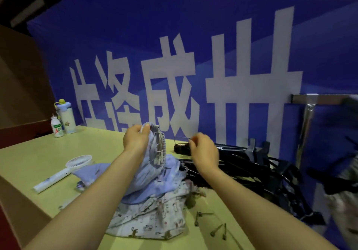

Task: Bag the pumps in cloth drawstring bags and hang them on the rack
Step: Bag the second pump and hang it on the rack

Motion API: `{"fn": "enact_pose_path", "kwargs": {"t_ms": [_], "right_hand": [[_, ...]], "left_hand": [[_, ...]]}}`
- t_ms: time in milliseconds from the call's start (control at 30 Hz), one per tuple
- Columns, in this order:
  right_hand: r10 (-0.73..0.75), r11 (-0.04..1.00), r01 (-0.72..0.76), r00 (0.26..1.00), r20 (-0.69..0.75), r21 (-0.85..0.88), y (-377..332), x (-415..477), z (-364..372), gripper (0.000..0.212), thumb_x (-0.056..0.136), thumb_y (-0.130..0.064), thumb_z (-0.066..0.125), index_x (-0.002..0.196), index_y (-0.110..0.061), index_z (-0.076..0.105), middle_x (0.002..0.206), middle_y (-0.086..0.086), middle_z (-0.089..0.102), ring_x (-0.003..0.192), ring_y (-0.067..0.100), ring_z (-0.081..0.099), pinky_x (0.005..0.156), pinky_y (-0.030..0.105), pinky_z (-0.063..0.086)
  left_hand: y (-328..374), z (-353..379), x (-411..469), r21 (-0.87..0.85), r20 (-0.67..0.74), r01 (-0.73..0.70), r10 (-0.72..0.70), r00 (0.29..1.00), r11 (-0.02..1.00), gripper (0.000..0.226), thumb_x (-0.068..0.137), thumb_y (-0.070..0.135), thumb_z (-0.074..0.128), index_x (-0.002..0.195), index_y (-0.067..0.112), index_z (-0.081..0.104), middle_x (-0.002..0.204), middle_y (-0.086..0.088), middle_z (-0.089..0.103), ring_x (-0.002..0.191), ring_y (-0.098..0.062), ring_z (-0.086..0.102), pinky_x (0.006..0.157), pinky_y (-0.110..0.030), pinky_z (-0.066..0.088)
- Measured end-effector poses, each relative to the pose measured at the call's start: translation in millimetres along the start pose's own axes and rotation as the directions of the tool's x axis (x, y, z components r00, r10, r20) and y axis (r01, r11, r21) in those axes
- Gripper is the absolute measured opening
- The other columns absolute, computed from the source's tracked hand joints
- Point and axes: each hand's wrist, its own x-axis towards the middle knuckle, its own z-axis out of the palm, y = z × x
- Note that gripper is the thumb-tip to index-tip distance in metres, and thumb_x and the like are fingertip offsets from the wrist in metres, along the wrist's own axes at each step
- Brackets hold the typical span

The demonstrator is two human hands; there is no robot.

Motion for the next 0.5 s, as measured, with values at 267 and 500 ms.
{"fn": "enact_pose_path", "kwargs": {"t_ms": [267, 500], "right_hand": [[0.242, 0.824, -0.148, 0.965, 0.103, -0.547, 86, 27, -35, 0.031, 0.09, -0.037, 0.059, 0.113, -0.016, 0.057, 0.114, 0.006, 0.064, 0.113, 0.027, 0.054, 0.096, 0.037, 0.037], [0.269, 0.745, -0.06, 0.938, 0.216, -0.665, 96, 31, -37, 0.016, 0.09, -0.021, 0.061, 0.104, -0.014, 0.063, 0.102, 0.005, 0.067, 0.111, 0.027, 0.055, 0.093, 0.037, 0.039]], "left_hand": [[4, 40, 4, -0.096, 0.074, 0.025, -0.017, 0.997, 0.995, 0.048, 0.095, 0.033, 0.05, 0.056, 0.018, 0.026, 0.055, -0.007, 0.021, 0.054, -0.018, 0.022, 0.06, -0.034, 0.023], [-4, 35, 8, -0.11, 0.07, 0.012, -0.005, 0.998, 0.994, 0.03, 0.087, 0.04, 0.06, 0.073, 0.014, 0.054, 0.073, -0.01, 0.047, 0.07, -0.017, 0.043, 0.065, -0.034, 0.035]]}}
